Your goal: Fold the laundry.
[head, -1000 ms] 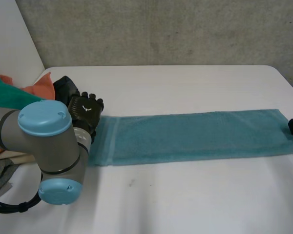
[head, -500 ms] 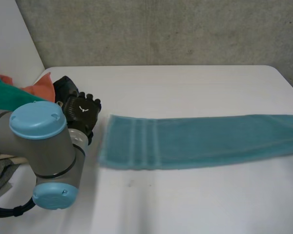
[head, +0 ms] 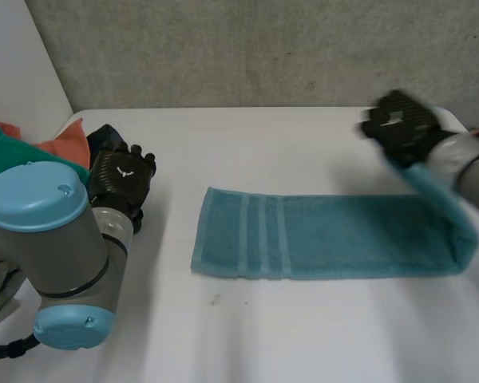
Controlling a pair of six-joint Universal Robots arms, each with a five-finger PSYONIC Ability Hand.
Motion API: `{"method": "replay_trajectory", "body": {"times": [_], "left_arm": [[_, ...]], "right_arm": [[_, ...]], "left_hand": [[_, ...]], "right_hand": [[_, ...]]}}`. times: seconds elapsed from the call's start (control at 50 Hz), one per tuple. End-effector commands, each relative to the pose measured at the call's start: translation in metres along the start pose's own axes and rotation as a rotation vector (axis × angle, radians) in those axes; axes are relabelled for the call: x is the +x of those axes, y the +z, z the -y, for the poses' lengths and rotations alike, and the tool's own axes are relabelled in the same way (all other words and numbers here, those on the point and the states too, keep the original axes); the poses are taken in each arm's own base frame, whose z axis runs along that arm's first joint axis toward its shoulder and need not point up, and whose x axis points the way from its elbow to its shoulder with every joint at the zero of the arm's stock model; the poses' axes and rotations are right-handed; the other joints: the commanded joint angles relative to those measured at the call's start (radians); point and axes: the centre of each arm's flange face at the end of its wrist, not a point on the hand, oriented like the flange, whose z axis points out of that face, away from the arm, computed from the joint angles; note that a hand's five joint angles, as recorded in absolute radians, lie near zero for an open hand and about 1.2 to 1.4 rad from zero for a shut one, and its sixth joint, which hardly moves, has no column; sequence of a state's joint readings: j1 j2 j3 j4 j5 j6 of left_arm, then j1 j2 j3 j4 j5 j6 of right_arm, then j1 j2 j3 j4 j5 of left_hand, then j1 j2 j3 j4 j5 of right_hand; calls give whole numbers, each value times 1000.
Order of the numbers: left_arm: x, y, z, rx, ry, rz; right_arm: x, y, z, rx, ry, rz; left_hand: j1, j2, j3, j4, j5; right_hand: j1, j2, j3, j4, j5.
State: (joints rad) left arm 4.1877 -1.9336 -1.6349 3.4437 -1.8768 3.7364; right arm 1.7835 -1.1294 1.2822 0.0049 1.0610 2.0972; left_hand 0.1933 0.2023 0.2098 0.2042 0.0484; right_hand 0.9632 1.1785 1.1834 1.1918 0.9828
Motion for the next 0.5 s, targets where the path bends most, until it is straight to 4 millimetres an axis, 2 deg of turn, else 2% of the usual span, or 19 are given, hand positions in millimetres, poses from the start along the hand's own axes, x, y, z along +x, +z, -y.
{"method": "replay_trajectory", "body": {"times": [0.02, 0.04, 0.12, 0.14, 0.2, 0.22, 0.24, 0.26, 0.34, 0.36, 0.4, 0.42, 0.46, 0.48, 0.5], "left_arm": [[1, 0, 0, -1, -5, -3], [1, -1, 0, 0, -5, -4], [4, -1, 1, 5, -4, -12], [3, -1, 1, 7, -4, -11], [3, 1, 5, 21, -9, -7], [3, 1, 7, 27, -10, -7], [4, 2, 10, 39, -12, -9], [5, 2, 14, 53, -13, -11], [12, -2, 36, 123, -25, -25], [17, -3, 42, 146, -30, -34], [23, -4, 47, 164, -34, -51], [33, -4, 51, 184, -39, -80], [41, -5, 57, 209, -48, -107], [47, -6, 59, 221, -53, -125], [55, -8, 63, 242, -67, -156]], "right_arm": [[-101, -2, 91, 242, -32, 254], [-123, -2, 99, 262, -28, 307], [-161, -3, 105, 278, -25, 395], [-163, -2, 105, 277, -25, 400], [-164, -2, 107, 282, -14, 397], [-160, 0, 107, 281, -9, 375], [-159, 0, 107, 281, -5, 368], [-158, 0, 108, 277, 4, 360], [-125, 0, 102, 184, 143, 261], [-102, 1, 89, 128, 254, 202], [-86, -1, 75, 74, 365, 159], [-74, -5, 59, 23, 488, 130], [-65, -10, 46, -14, 583, 112], [-55, -16, 29, -60, 668, 81], [-52, -19, 22, -81, 692, 67]], "left_hand": [[-19, -28, -35, -30, -48], [-19, -28, -35, -30, -48], [-19, -28, -35, -30, -48], [-19, -28, -35, -30, -48], [-19, -28, -35, -30, -48], [-19, -28, -35, -30, -48], [-19, -28, -35, -30, -48], [-19, -28, -35, -30, -48], [-19, -28, -35, -30, -48], [-19, -28, -35, -30, -48], [-19, -28, -35, -30, -48], [-19, -28, -35, -30, -48], [-19, -28, -35, -30, -48], [-19, -28, -35, -30, -48], [-19, -28, -35, -30, -48]], "right_hand": [[433, 218, 213, 204, 239], [433, 218, 213, 204, 239], [433, 218, 213, 204, 239], [433, 218, 213, 204, 239], [4, -211, -216, -225, -190], [-579, -794, -799, -807, -773], [-789, -1004, -1009, -1017, -983], [-789, -1004, -1009, -1017, -983], [-789, -1004, -1009, -1017, -983], [-789, -1004, -1009, -1017, -983], [-789, -1004, -1009, -1017, -983], [-789, -1004, -1009, -1017, -983], [-789, -1004, -1009, -1017, -983], [-789, -1004, -1009, -1017, -983], [-789, -1004, -1009, -1017, -983]]}}
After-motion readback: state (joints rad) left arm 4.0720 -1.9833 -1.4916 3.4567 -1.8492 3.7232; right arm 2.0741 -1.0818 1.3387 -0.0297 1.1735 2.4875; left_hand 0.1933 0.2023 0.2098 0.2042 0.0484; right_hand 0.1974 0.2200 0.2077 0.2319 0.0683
